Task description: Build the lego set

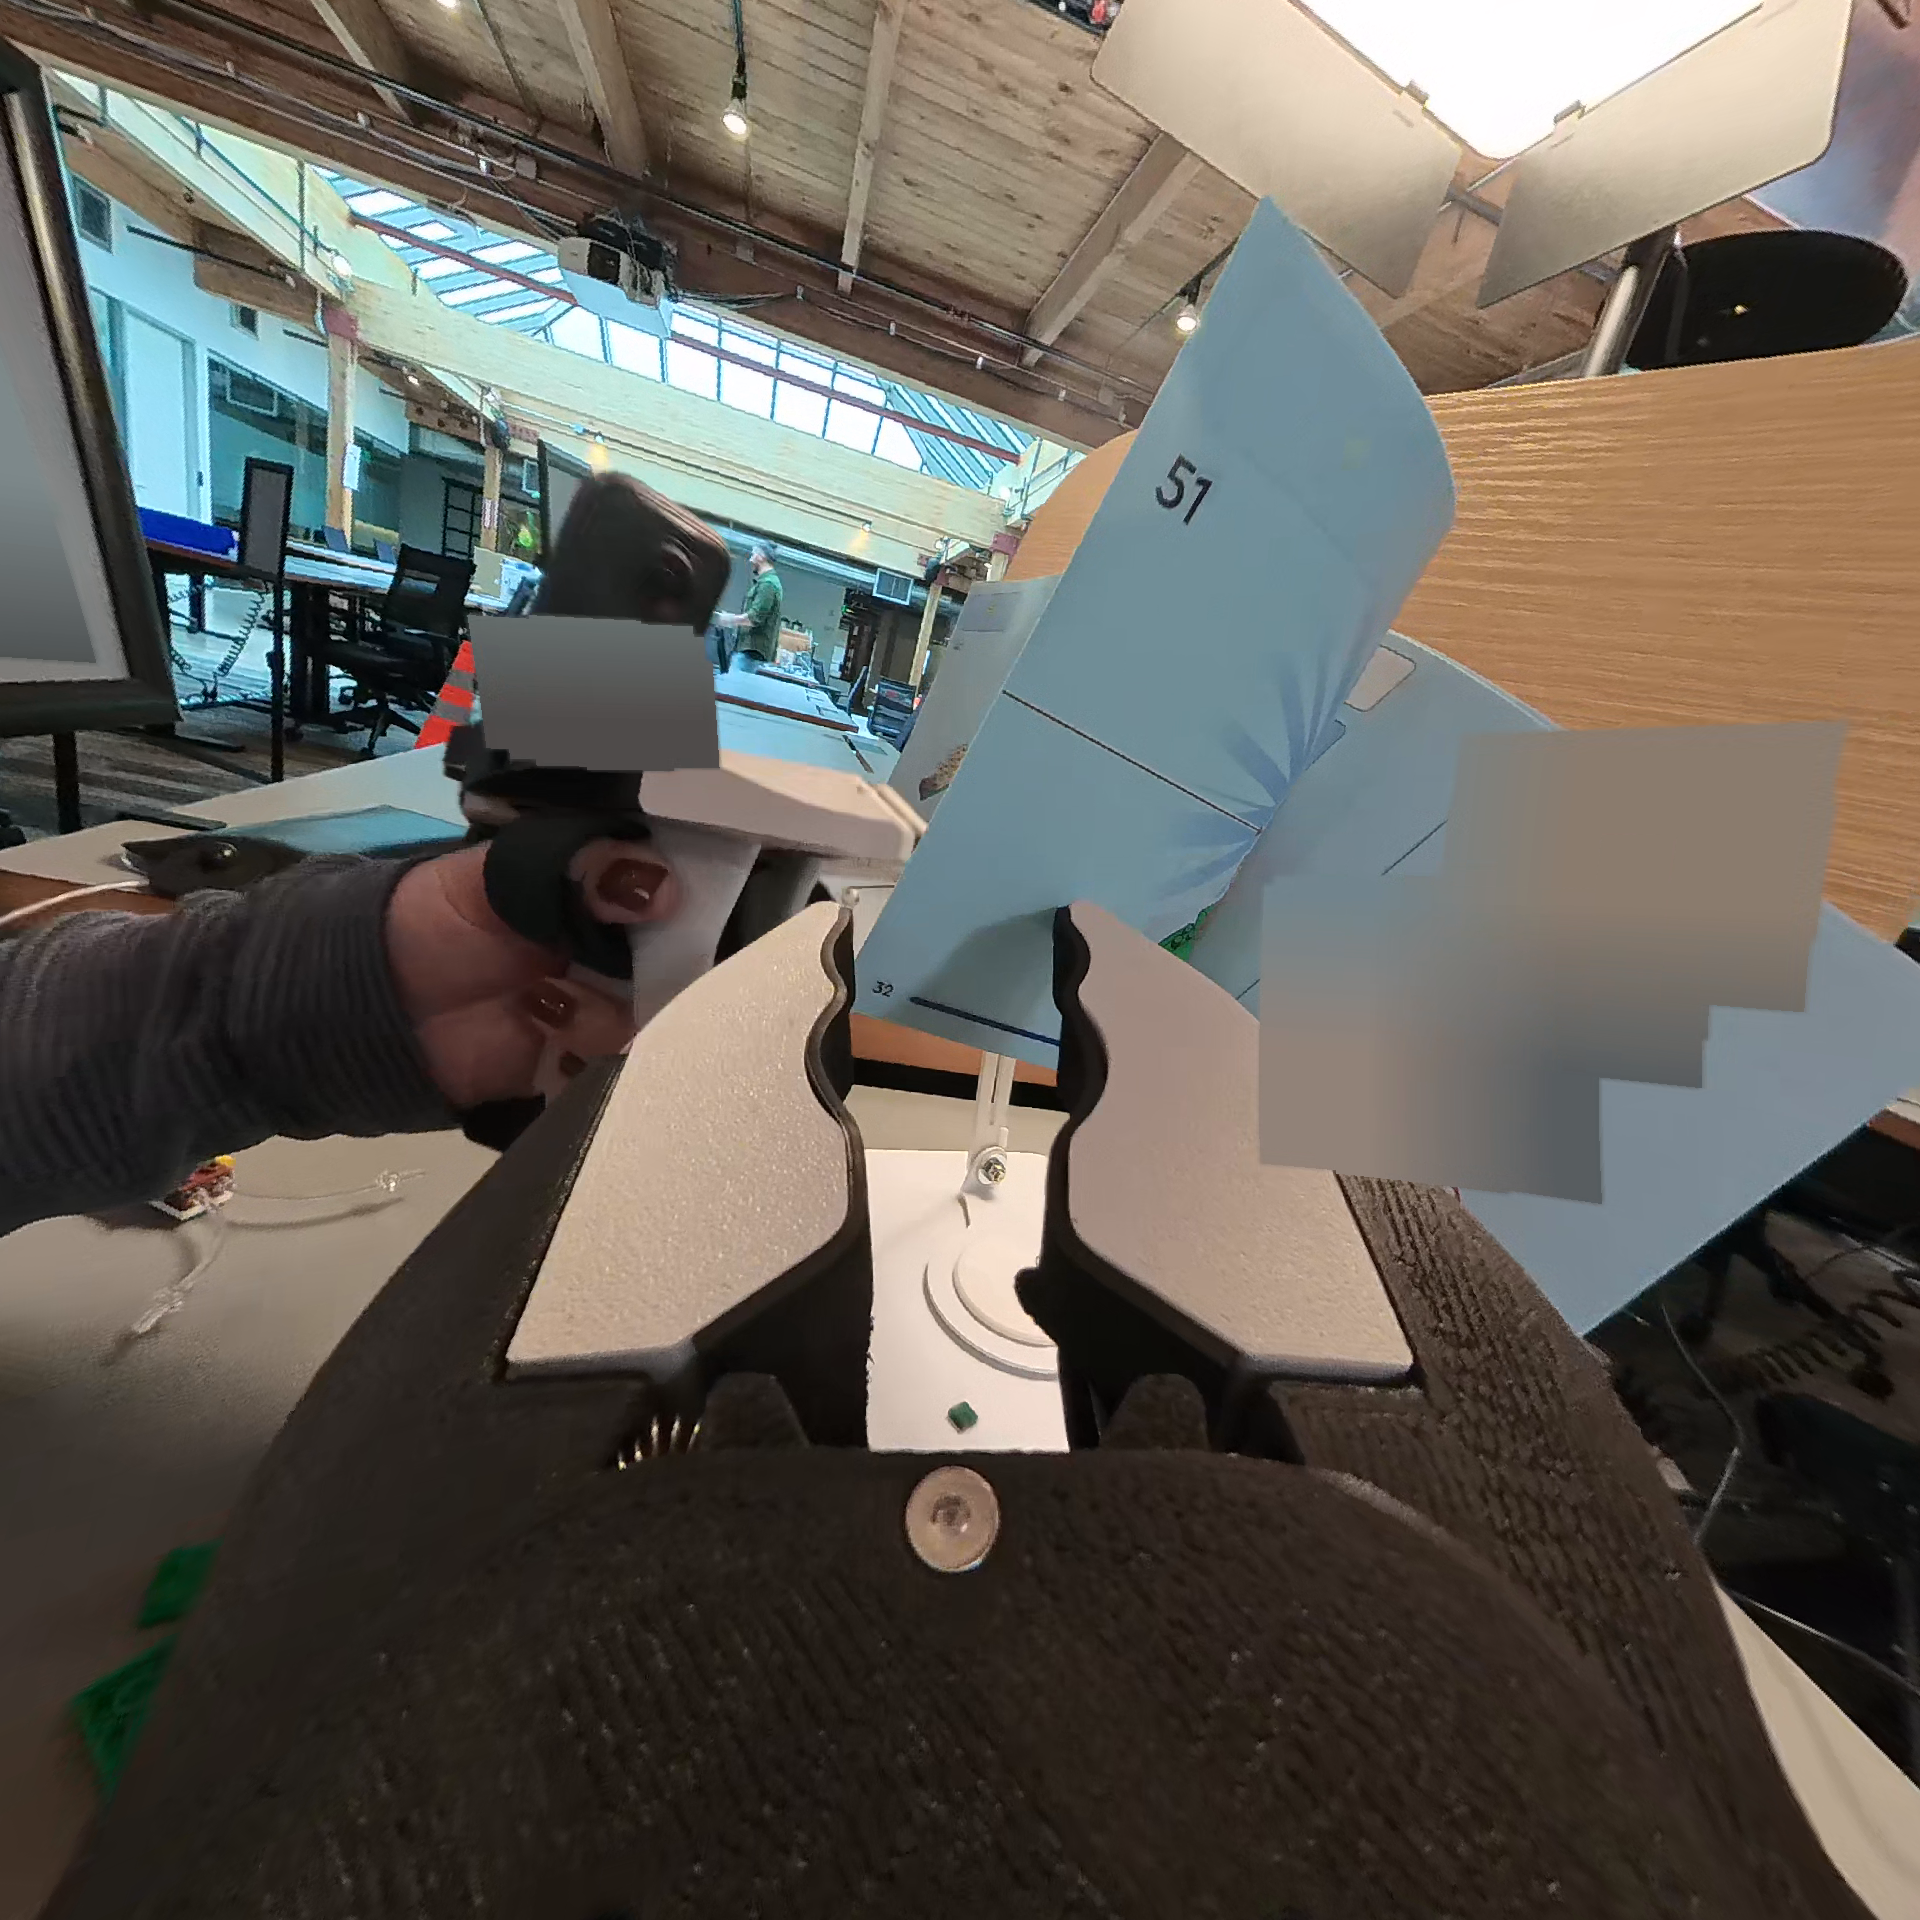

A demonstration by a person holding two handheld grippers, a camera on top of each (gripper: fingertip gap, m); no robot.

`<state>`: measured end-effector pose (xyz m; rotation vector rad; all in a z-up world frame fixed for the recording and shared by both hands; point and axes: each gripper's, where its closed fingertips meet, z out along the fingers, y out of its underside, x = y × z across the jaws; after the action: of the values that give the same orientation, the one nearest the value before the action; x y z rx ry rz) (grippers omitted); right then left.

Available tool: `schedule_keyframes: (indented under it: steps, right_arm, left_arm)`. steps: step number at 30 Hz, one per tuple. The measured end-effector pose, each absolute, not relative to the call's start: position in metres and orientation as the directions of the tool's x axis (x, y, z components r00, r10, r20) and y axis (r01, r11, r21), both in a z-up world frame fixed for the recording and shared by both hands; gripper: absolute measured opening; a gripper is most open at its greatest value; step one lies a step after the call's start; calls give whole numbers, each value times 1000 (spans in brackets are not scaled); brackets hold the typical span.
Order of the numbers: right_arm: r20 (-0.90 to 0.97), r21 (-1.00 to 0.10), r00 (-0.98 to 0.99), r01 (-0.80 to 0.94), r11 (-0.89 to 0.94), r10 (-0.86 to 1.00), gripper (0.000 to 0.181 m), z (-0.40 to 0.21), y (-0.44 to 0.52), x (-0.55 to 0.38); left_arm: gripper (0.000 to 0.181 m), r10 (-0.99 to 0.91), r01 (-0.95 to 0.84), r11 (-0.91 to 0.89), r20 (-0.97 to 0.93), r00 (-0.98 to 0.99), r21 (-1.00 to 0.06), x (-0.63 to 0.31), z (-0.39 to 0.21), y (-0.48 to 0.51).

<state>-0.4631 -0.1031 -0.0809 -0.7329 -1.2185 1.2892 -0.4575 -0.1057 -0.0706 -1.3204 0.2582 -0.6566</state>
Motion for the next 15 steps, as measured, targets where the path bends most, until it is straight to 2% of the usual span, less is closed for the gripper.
schedule_keyframes:
  steps: [5,6,7,8,9,12,15]
  right_arm:
    - [264,-929,-147,-304,211,953,35,-81,-105,-463]
    - [267,-929,-145,-302,215,953,35,-82,-105,-464]
    - [271,-929,-144,-300,219,952,35,-82,-105,-464]
    - [273,-928,-142,-298,222,951,35,-82,-105,-464]
    - [276,-928,-142,-297,225,951,35,-82,-105,-464]
    - [286,-927,-141,-291,236,948,35,-83,-106,-465]
    - [306,-925,-137,-279,259,942,35,-85,-107,-467]
  left_arm:
    - [0,-535,241,177,112,838,-954,-460,-54,-114]
    - [31,-529,231,183,103,842,-955,-460,-53,-115]
    - [51,-528,224,161,108,842,-961,-460,-53,-114]
    - [63,-532,215,123,118,838,-969,-458,-56,-113]
    - [64,-535,205,102,120,836,-973,-457,-58,-112]
    - [39,-525,180,131,86,847,-975,-456,-58,-113]
    - [35,-528,174,111,91,845,-978,-455,-62,-111]
